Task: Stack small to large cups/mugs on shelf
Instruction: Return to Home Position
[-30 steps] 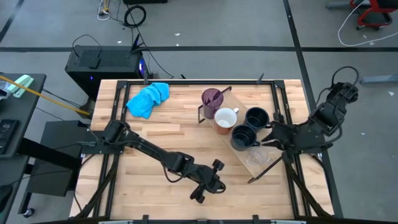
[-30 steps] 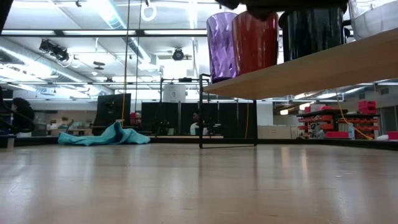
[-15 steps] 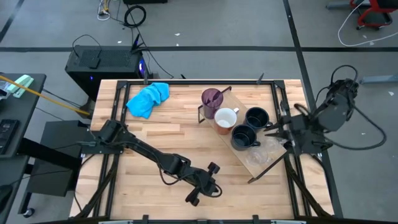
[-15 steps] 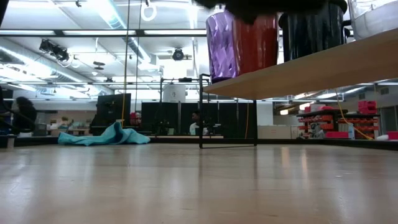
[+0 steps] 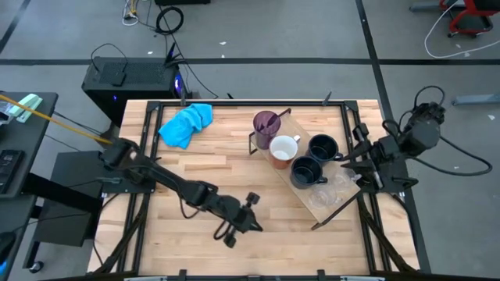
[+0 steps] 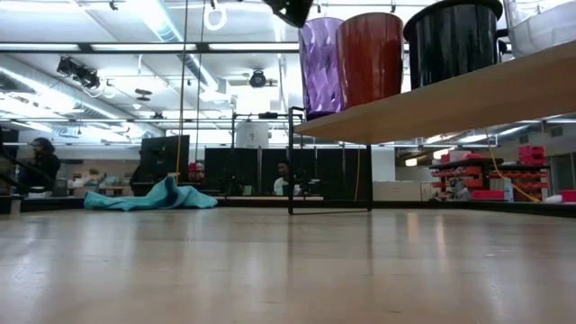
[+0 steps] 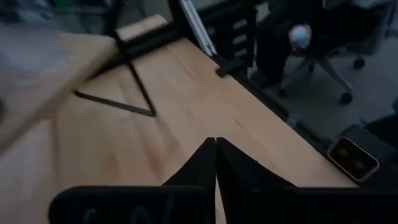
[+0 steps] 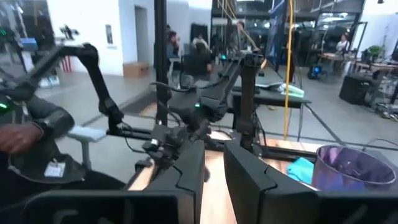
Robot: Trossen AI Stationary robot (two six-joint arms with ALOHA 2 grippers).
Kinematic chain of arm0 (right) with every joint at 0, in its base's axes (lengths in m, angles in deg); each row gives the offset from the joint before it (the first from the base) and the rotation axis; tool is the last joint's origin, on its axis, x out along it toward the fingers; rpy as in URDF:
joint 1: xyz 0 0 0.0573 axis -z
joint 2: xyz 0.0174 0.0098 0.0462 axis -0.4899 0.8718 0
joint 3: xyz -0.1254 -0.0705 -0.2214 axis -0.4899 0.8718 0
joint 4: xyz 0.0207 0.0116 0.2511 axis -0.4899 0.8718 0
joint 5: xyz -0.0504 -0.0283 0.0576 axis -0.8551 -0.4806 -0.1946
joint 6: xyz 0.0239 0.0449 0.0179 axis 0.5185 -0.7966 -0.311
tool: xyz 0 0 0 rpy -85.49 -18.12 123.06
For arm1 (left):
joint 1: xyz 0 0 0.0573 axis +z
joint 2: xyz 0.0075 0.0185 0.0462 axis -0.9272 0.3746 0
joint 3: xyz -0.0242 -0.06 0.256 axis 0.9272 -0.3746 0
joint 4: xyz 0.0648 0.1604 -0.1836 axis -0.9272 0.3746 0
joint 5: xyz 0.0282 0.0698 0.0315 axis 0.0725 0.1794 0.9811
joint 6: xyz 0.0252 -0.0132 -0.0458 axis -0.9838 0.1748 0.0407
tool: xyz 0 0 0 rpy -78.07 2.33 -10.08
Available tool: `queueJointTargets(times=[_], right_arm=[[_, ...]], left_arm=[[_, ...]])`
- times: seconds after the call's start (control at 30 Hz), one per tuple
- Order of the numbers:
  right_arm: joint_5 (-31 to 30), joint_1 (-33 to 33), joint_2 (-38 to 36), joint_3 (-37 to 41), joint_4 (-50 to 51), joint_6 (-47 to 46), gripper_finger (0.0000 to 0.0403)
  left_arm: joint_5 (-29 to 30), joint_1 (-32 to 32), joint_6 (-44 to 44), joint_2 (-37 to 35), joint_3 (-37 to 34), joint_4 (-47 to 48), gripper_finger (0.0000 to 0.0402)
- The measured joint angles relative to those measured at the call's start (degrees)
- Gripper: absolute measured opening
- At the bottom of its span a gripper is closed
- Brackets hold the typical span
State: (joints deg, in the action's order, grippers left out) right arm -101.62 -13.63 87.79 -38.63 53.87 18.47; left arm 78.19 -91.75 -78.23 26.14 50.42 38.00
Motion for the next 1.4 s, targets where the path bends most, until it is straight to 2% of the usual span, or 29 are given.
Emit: queueJointTargets(times=[0.17, 0.37, 0.57, 0.7, 0.83, 1.03, 1.27, 1.4], right_arm=[[3.1, 2.2, -6.0, 6.1, -5.6, 1.9, 0.0069], [3.2, 5.0, -11.5, 12.4, -10.8, 2.9, 0.0069], [3.2, 7.1, -13.8, 17.3, -20.0, 7.4, 0.0069], [3.9, 9.1, -14.7, 20.3, -24.4, 8.8, 0.0069], [7.7, 11.9, -15.9, 24.1, -28.4, 9.9, 0.0069], [15.8, 16.3, -20.0, 30.3, -34.1, 9.3, 0.0069], [17.2, 19.8, -24.9, 38.0, -39.2, 7.1, 0.0069], [19.4, 20.3, -28.4, 40.8, -40.1, 7.7, 0.0069]], left_arm=[[0.0, 0.8, 0.8, -4.4, -5.7, -4.5, 0.0006], [0.4, 1.1, 2.5, -10.2, -11.5, -8.9, 0.0021], [0.5, 2.6, 2.9, -15.7, -16.2, -12.8, 0.0006], [0.5, 3.5, 3.6, -19.2, -19.7, -14.4, 0.0011], [0.5, 4.1, 4.5, -23.0, -22.7, -15.3, 0.0021], [0.5, 4.1, 4.6, -28.9, -26.2, -15.0, 0.0006], [1.9, 4.1, 4.9, -32.8, -28.1, -13.8, 0.0024], [1.9, 4.1, 4.9, -33.2, -28.1, -13.0, 0.0017]])
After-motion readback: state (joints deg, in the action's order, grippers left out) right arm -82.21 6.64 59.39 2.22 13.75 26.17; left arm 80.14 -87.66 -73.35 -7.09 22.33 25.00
